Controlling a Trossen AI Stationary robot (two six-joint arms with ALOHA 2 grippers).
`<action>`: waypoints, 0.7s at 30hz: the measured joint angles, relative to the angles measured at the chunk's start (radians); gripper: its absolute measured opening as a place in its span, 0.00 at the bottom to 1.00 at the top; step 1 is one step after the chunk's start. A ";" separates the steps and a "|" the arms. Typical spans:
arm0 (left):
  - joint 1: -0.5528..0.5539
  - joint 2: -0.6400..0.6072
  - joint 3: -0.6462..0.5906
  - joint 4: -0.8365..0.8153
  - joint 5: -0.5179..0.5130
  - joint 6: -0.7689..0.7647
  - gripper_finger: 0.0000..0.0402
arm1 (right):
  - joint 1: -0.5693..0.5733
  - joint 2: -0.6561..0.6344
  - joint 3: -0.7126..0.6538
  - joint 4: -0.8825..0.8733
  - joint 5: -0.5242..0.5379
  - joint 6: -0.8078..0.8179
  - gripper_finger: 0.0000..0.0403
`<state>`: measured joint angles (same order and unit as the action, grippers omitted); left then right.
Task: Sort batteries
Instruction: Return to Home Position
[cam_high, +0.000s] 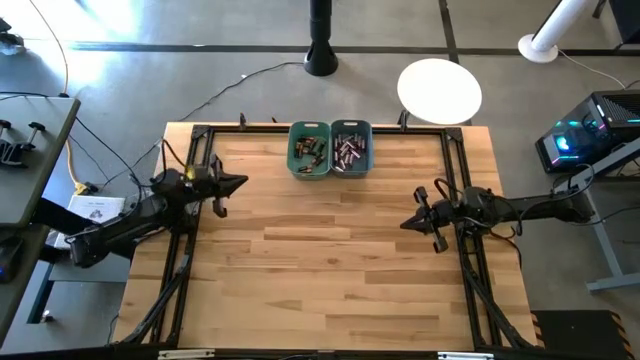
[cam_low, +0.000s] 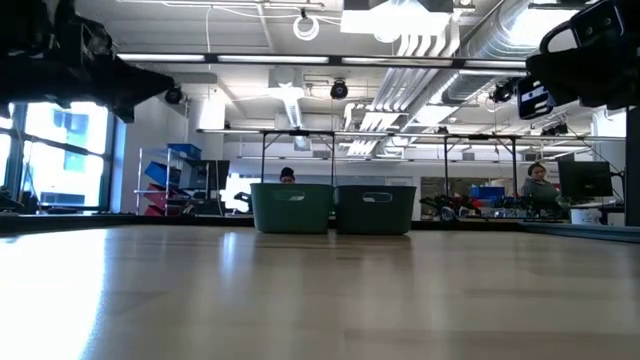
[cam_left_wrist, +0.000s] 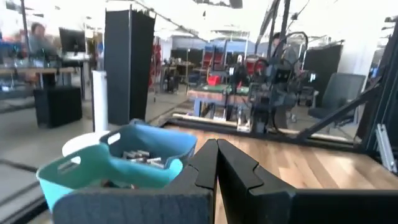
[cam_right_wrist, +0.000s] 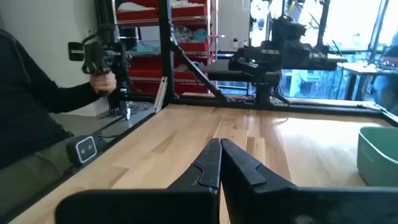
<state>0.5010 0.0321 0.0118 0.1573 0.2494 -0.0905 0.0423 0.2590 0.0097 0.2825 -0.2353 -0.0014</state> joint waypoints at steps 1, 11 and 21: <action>-0.004 0.001 -0.001 0.000 -0.002 0.002 0.00 | 0.000 0.002 0.000 -0.005 0.006 0.006 0.00; -0.157 -0.013 0.000 0.044 -0.048 0.054 0.00 | 0.000 0.001 0.000 0.010 0.045 -0.003 0.00; -0.280 -0.011 0.000 -0.133 -0.242 0.165 0.00 | 0.000 0.001 0.000 -0.009 0.193 -0.037 0.00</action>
<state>0.2213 0.0213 0.0116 0.0244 0.0079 0.0743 0.0422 0.2600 0.0093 0.2730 -0.0425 -0.0385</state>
